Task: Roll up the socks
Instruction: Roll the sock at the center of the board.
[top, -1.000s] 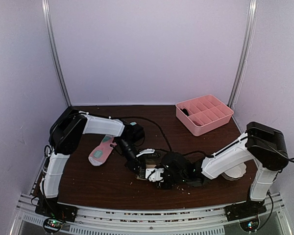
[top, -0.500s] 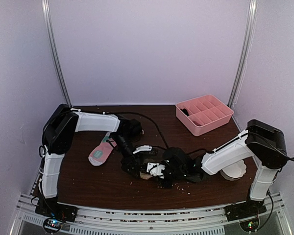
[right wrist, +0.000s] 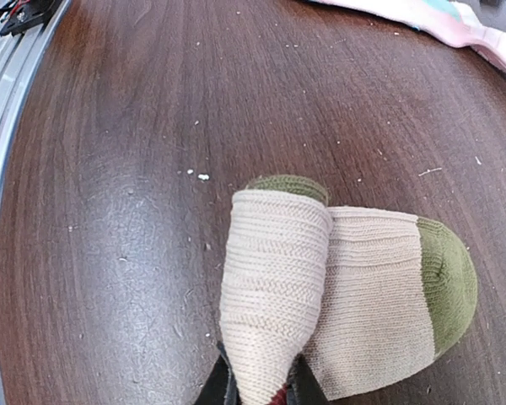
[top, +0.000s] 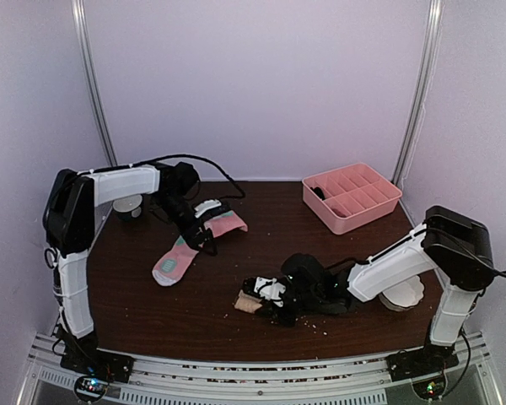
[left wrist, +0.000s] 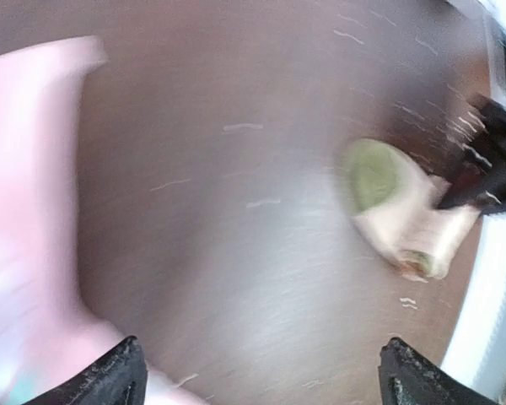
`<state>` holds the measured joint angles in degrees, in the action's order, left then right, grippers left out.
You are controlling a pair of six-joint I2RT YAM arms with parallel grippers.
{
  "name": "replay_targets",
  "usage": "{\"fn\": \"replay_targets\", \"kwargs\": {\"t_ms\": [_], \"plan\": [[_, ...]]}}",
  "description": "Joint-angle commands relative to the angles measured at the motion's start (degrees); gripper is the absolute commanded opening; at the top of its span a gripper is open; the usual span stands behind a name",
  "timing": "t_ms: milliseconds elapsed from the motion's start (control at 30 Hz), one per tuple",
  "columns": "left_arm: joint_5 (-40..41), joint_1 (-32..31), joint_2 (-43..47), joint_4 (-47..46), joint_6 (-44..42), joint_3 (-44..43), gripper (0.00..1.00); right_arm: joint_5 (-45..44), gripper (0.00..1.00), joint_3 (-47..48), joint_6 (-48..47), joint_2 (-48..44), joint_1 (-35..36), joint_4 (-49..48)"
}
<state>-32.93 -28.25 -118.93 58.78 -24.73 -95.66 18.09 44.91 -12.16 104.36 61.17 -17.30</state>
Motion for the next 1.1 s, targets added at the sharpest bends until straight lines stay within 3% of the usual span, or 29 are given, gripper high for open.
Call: {"fn": "replay_targets", "kwargs": {"t_ms": [0, 33, 67, 133, 167, 300, 400, 533, 667, 933, 1067], "plan": [[16.02, 7.47, 14.41, -22.07, 18.59, 6.68, 0.98, 3.48, 0.00, -0.69, 3.46, 3.17, -0.71, 9.85], [20.45, 8.80, 14.52, -23.15, 22.01, 6.40, 0.98, 4.10, 0.00, -0.65, 3.99, 3.26, -1.01, 9.95], [15.71, 10.78, 12.75, -21.71, 20.71, 4.10, 0.97, 4.48, 0.00, -0.45, 4.42, 3.44, -1.26, 10.28], [1.48, 14.12, 9.11, -16.74, 17.12, 0.05, 0.78, 5.65, 0.00, 0.79, 6.39, 3.93, -2.05, 11.43], [-0.23, 14.09, 9.61, -17.37, 16.31, 1.24, 0.74, 6.73, 0.00, 1.39, 8.06, 4.27, -2.55, 11.91], [0.56, 8.23, 19.08, -27.33, 6.57, 15.92, 0.79, 11.59, 0.00, 3.54, 14.77, 6.35, -4.84, 12.62], [-1.00, 2.76, 20.91, -24.04, -1.55, 20.83, 0.82, 16.29, 0.00, 5.90, 21.99, 9.56, -7.13, 13.72], [1.16, -4.19, 20.38, -22.86, -10.27, 26.91, 0.74, 21.35, 0.00, 8.36, 28.30, 13.93, -9.28, 15.34], [5.71, -10.67, 20.98, -26.43, -13.42, 31.35, 0.67, 21.34, 0.00, 8.44, 30.18, 15.11, -9.82, 16.50], [17.69, -18.43, 15.85, -29.11, -15.25, 30.14, 0.49, 23.43, 0.00, 10.03, 33.14, 17.64, -10.75, 20.05], [19.56, -20.57, 14.39, -30.90, -15.25, 30.00, 0.44, 24.13, 0.00, 10.46, 33.14, 18.14, -10.89, 21.22]]}}
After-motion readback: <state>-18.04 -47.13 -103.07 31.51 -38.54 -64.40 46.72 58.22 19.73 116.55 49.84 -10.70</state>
